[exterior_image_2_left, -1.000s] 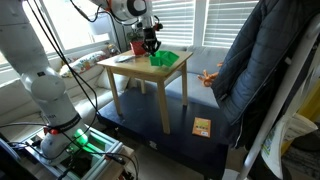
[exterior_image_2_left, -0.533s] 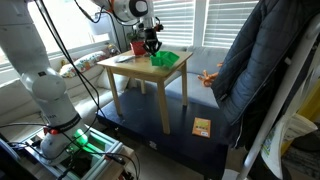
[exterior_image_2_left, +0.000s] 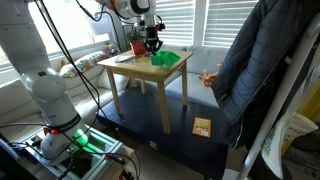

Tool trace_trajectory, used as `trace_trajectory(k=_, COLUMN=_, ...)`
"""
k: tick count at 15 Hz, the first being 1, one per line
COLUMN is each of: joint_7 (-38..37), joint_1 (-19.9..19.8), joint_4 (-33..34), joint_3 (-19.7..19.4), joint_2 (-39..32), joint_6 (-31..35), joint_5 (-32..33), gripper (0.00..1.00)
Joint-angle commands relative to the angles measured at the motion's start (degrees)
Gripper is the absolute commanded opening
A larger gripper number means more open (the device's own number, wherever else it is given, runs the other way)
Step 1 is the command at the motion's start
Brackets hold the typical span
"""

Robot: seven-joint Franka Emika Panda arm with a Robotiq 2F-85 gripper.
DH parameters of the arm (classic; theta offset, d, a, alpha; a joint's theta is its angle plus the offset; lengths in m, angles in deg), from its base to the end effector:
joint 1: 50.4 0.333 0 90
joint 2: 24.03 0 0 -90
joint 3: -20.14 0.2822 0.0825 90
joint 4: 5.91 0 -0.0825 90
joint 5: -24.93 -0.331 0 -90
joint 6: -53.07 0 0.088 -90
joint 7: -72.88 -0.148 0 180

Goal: Rotate the green box on the table

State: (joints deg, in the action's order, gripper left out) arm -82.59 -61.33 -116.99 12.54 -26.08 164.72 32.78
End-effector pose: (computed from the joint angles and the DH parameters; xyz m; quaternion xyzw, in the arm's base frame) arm 0.4828 -0.1765 0.4088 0.0782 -0.9947 0.0564 0.0360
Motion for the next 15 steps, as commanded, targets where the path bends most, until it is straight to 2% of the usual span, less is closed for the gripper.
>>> trace_trajectory(k=1, joint_7=-2.00, joint_1=1.80, joint_4=1.11, joint_3=0.12, joint_2=-0.29, joint_6=-1.35, joint_5=-2.82, gripper=0.02)
trace_trajectory(k=5, joint_7=-2.00, joint_1=3.45, joint_4=0.27, joint_3=0.68, joint_2=-0.19, joint_6=0.64, joint_5=-4.56, gripper=0.02)
trace_trajectory(k=13, joint_7=-1.76, joint_1=4.02, joint_4=0.74, joint_3=0.27, joint_2=-2.80, joint_6=0.84, joint_5=-7.12, gripper=0.02)
trace_trajectory(k=14, joint_7=-1.77, joint_1=4.55, joint_4=0.59, joint_3=0.68, joint_2=-2.84, joint_6=0.58, joint_5=-7.29, gripper=0.34)
trace_trajectory(k=15, joint_7=-1.79, joint_1=4.84, joint_4=0.39, joint_3=0.88, joint_2=-2.80, joint_6=1.08, joint_5=-7.64, gripper=0.35)
